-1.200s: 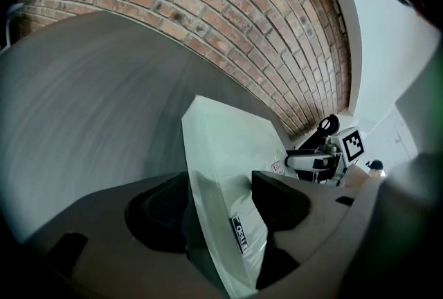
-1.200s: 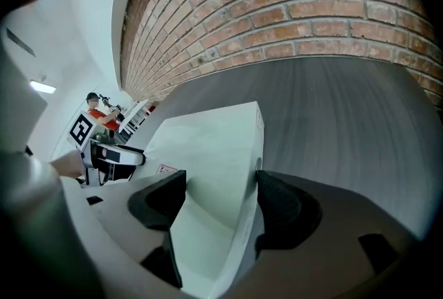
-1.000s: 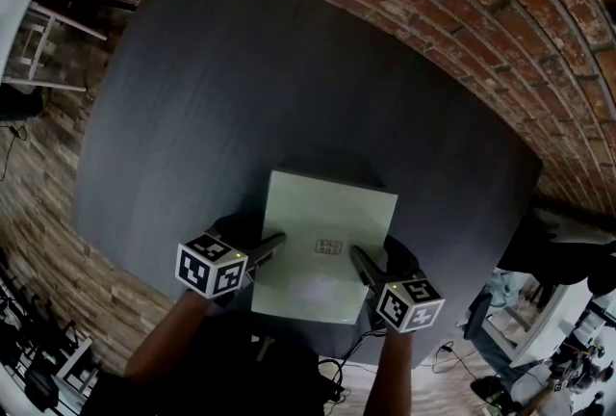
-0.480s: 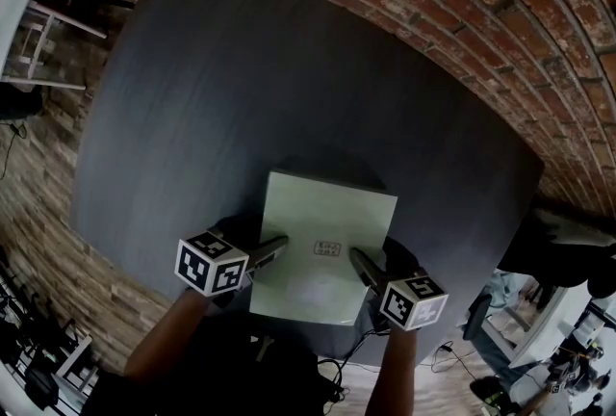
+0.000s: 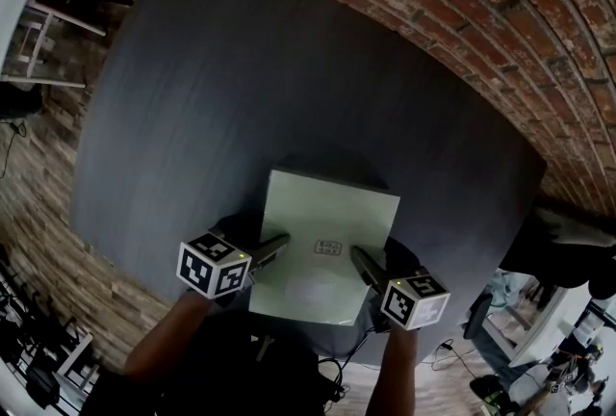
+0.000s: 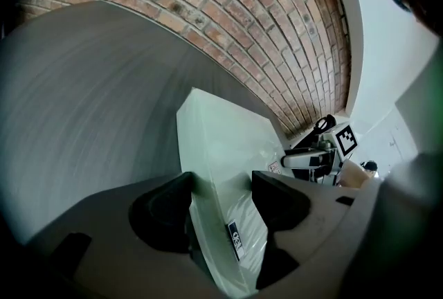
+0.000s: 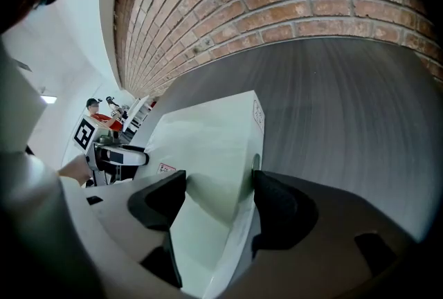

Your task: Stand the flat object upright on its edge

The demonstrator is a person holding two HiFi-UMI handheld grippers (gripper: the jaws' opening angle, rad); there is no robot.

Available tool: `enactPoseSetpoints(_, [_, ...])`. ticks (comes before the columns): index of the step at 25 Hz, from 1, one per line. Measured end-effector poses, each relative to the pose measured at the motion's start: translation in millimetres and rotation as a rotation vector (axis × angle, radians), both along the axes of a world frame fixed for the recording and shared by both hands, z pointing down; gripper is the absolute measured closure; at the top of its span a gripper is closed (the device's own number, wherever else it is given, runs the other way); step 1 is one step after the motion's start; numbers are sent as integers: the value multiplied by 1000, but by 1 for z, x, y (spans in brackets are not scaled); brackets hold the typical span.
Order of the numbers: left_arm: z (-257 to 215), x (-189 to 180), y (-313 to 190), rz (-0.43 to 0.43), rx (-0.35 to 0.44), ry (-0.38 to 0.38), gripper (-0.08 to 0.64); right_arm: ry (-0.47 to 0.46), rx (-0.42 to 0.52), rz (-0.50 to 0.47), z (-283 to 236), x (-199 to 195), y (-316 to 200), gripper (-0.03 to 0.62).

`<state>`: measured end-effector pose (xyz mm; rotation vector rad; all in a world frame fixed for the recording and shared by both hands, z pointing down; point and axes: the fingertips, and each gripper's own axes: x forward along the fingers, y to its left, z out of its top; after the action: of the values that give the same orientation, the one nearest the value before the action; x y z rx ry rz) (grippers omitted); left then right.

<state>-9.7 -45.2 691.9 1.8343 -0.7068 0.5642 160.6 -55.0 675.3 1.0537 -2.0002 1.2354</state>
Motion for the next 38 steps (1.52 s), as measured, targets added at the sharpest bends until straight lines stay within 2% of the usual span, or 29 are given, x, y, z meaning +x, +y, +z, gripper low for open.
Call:
enactPoseSetpoints(5, [-1, -1, 0, 8, 21, 0, 285, -11, -27, 17, 8, 3, 10, 281])
enactPoseSetpoints(9, [-3, 0, 0, 25, 29, -8, 285, 20, 6, -2, -1, 1, 1, 281])
enactPoseSetpoints(16, [-9, 2, 0, 35, 51, -7, 288, 8, -20, 18, 2, 5, 13, 282])
enactPoseSetpoints(30, [-34, 4, -1, 58, 138, -20, 290, 17, 49, 26, -21, 10, 15, 285])
enactPoseSetpoints(38, [-55, 8, -3, 74, 224, -23, 291, 44, 128, 21, -44, 14, 13, 285])
